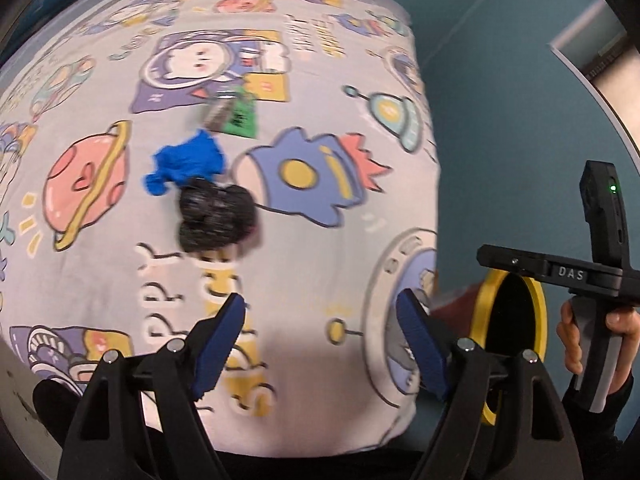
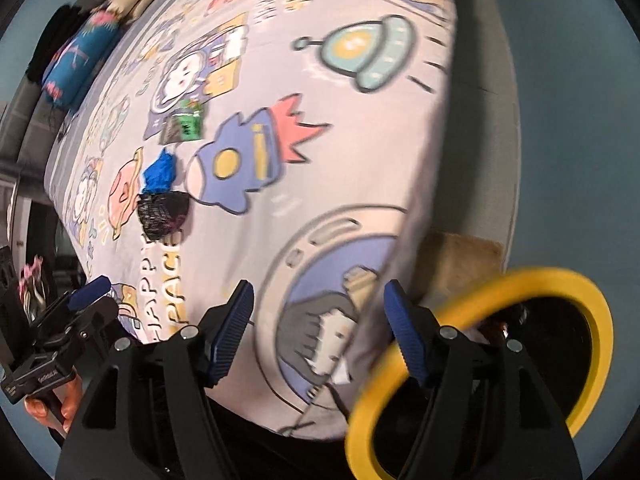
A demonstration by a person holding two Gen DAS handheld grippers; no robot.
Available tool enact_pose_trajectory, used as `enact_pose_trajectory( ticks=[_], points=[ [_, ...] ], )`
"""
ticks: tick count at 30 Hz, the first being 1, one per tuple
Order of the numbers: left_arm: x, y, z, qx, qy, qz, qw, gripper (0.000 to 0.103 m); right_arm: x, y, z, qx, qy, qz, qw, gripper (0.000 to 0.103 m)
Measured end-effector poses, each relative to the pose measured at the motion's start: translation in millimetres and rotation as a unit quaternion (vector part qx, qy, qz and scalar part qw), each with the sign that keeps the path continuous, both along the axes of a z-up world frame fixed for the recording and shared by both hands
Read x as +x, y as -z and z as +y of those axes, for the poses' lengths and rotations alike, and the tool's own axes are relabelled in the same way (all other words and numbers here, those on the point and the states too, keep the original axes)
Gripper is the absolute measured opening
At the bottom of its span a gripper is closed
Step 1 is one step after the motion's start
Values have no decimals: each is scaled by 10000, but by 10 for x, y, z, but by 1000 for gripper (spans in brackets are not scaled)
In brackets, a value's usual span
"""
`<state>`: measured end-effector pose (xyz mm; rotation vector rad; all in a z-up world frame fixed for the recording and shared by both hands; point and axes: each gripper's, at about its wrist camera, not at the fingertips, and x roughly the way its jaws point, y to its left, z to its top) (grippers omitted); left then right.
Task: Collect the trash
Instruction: 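Move both open grippers toward the blue glove and black bag on the bed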
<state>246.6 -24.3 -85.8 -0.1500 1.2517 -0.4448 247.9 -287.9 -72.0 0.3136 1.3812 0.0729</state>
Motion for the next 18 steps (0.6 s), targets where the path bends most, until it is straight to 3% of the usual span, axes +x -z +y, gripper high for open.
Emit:
enact_pose_trajectory(
  ticks=[11, 18],
  points=[
    [330, 428, 504, -41, -1039, 202, 9944, 75, 1020, 205, 828, 479, -939, 184, 9943, 70],
    [477, 700, 641, -210, -1519, 382, 9874, 74, 1634, 406, 1355, 441, -1615, 246, 9856, 78]
  ],
)
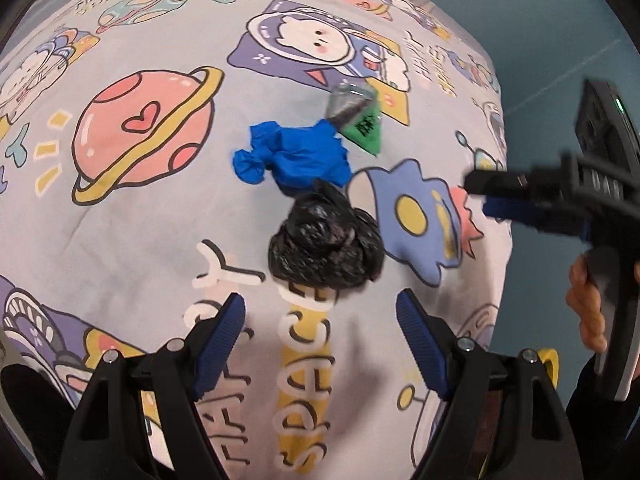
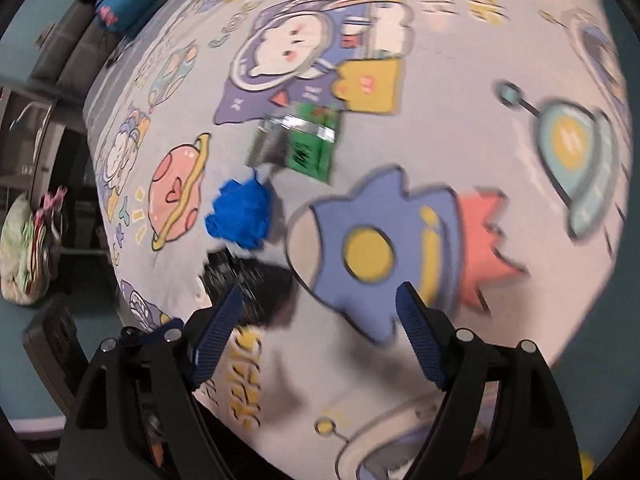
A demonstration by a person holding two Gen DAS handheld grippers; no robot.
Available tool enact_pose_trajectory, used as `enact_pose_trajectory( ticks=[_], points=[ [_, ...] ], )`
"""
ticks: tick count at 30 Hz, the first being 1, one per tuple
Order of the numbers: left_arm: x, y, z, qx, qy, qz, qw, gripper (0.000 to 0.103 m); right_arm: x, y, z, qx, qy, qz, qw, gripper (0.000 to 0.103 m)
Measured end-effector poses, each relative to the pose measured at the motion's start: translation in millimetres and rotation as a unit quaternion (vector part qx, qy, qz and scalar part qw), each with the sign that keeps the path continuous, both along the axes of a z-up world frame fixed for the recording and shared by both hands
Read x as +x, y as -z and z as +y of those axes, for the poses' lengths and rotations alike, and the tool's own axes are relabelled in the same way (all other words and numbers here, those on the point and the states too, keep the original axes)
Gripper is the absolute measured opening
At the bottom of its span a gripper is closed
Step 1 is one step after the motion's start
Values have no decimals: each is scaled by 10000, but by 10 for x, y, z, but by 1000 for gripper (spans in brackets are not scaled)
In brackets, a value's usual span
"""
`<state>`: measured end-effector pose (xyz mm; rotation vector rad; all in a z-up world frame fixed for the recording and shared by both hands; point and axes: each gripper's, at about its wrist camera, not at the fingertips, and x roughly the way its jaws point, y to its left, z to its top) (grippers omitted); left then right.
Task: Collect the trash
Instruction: 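Move both open grippers toward the blue glove and black bag on the bed, then grasp the black plastic bag with the left gripper while the right grasps the green snack wrapper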
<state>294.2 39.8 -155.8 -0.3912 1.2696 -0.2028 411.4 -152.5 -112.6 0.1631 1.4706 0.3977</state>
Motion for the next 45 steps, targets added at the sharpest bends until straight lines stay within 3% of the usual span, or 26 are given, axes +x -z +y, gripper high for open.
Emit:
enact_pose_trajectory(
  ticks=[8, 15, 19, 23, 28, 36, 40, 45],
  points=[
    [73, 187, 33, -264, -237, 184, 9992, 74, 497, 245, 488, -227, -481, 41, 9986, 88],
    [78, 292, 33, -394, -337, 260, 9983, 74, 482, 443, 873, -653, -1233, 169, 9901, 89],
    [102, 298, -4, -447, -330, 242, 9982, 74, 470, 521, 942, -795, -1229, 219, 9890, 89],
    [115, 298, -25, -445, -310, 237, 9982, 74, 479, 501, 978, -1135, -1266, -46, 9854, 89],
    [129, 328, -5, -509, -352, 293, 9977, 74, 513, 509, 984, -1186, -1335, -78, 9839, 90],
    [132, 345, -21, -545, -359, 289, 9974, 73, 547, 639, 1219, -1571, -1707, -236, 9724, 91],
    [174, 379, -46, -619, -353, 317, 9970, 64, 618, 697, 1313, -1738, -1827, -364, 9670, 93],
    [224, 457, -50, -855, -422, 389, 9947, 46, 726, 800, 1337, -1625, -1735, -194, 9711, 92]
  ],
)
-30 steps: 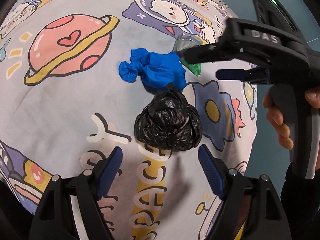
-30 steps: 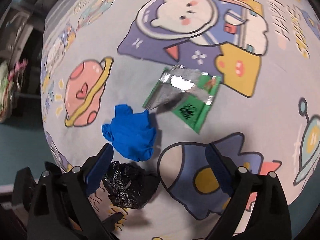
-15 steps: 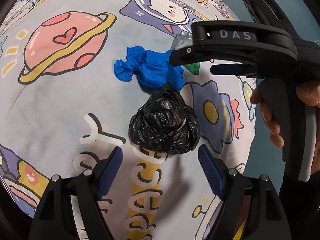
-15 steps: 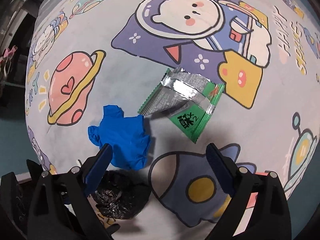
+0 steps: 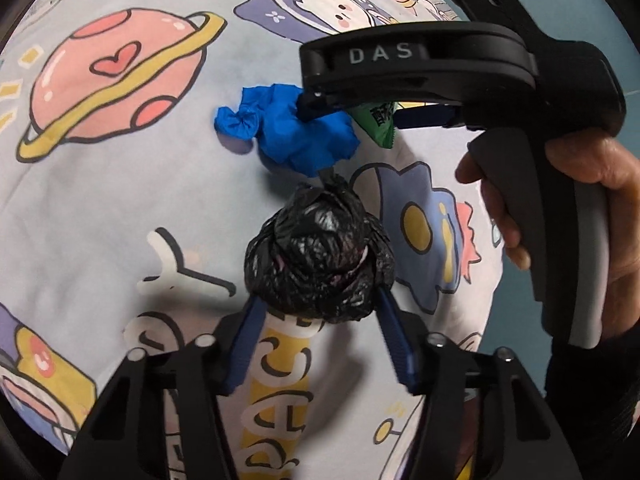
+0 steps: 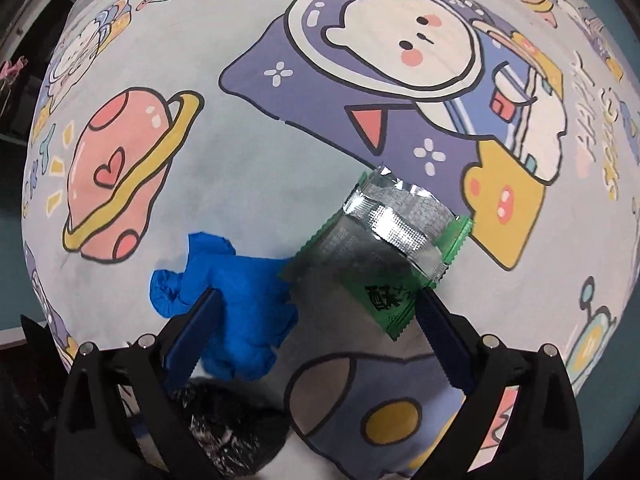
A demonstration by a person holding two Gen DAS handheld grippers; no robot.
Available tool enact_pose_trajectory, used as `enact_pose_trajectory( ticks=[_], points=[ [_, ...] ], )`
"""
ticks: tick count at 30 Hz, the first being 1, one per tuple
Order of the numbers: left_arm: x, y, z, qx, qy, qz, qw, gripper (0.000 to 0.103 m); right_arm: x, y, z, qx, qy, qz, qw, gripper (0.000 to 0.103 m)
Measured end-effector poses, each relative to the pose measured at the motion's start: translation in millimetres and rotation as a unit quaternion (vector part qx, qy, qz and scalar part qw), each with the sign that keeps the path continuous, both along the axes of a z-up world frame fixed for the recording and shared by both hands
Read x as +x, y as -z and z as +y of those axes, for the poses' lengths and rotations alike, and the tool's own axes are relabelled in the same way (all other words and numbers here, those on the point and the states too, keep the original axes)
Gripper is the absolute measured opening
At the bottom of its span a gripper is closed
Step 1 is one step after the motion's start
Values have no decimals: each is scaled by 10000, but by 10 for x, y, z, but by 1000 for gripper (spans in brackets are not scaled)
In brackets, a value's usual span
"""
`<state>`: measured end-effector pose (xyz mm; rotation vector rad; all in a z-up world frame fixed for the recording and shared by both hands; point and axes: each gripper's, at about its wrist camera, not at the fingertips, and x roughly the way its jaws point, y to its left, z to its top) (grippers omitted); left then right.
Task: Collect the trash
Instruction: 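Grasp the black plastic bag with the left gripper while the right grasps the green snack wrapper, then carry the black bag and snack wrapper over the yellow bin with both grippers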
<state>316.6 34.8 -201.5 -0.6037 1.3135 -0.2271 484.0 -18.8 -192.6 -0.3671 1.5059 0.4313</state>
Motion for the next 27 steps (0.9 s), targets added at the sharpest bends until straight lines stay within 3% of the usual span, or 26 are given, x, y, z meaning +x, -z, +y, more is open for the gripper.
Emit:
enact_pose_trajectory(
  ticks=[3, 9, 11, 17, 20, 27],
  points=[
    [13, 13, -4, -67, -21, -49, 10000, 33, 15, 59, 1, 25, 117, 113, 9999, 90],
    [-13, 18, -27, -205, -111, -200, 9995, 14, -43, 45, 25, 101, 274, 232, 9993, 63],
    [-22, 4, -38, -236, -117, -213, 9994, 12, -89, 40, 56, 120, 285, 289, 9991, 46],
    [-62, -99, -54, -243, -91, -350, 9991, 11, -197, 49, 160, 49, 271, 358, 9990, 27],
    [-100, -150, -47, -304, -83, -379, 9988, 11, -191, 14, 153, 156, 382, 419, 9983, 20],
    [-264, -345, 3, -266, 13, -494, 9984, 11, -206, -157, 140, 416, 473, 424, 9971, 16]
  ],
)
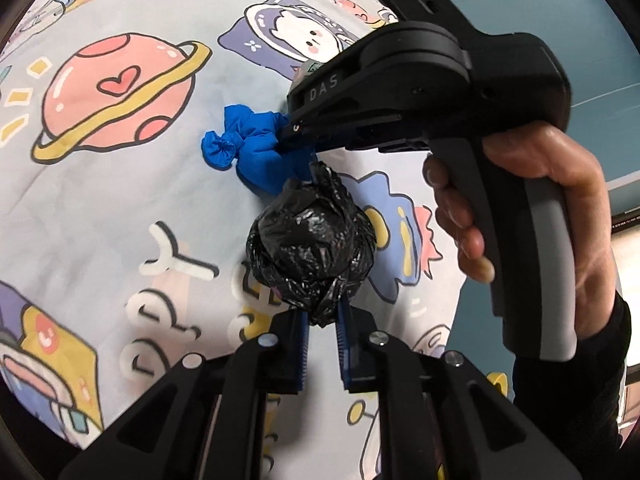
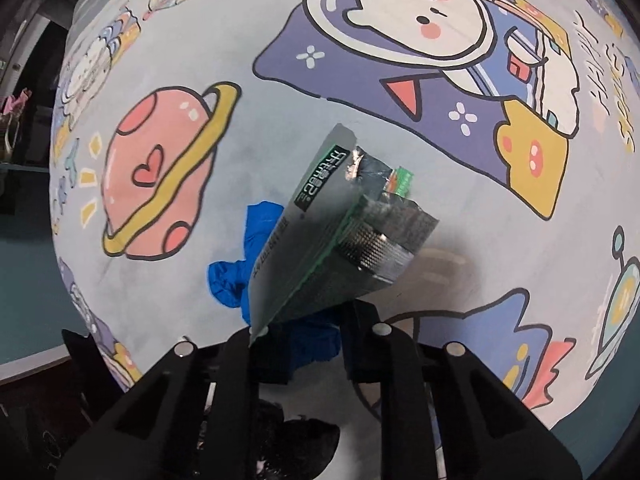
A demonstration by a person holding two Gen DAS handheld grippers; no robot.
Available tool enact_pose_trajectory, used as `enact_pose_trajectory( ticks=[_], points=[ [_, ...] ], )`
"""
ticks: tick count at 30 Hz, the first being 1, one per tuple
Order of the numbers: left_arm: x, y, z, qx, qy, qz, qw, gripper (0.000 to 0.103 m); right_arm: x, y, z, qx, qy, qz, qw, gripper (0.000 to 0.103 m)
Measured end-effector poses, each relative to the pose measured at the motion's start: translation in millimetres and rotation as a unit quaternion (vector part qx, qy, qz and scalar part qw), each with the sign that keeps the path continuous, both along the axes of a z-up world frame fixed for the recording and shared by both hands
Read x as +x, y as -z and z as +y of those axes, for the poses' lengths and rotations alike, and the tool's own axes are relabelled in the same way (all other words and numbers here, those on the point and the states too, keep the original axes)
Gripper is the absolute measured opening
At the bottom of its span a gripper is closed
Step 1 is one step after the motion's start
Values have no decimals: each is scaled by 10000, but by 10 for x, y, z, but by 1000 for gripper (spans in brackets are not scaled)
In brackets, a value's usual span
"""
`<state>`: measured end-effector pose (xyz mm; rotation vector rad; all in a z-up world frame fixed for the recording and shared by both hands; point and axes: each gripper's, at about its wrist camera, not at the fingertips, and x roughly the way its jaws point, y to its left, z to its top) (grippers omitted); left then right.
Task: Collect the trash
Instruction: 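Carry the black bag and snack wrapper over the yellow bin with both grippers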
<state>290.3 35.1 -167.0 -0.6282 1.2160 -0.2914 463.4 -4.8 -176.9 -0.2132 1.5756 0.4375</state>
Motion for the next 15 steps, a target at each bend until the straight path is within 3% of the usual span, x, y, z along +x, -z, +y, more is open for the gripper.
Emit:
enact_pose_trajectory(
  ticks=[15],
  points=[
    [-532, -339, 454, 549, 285, 31, 9981, 11, -484, -588, -441, 441, 173, -184, 9987, 15]
  ],
)
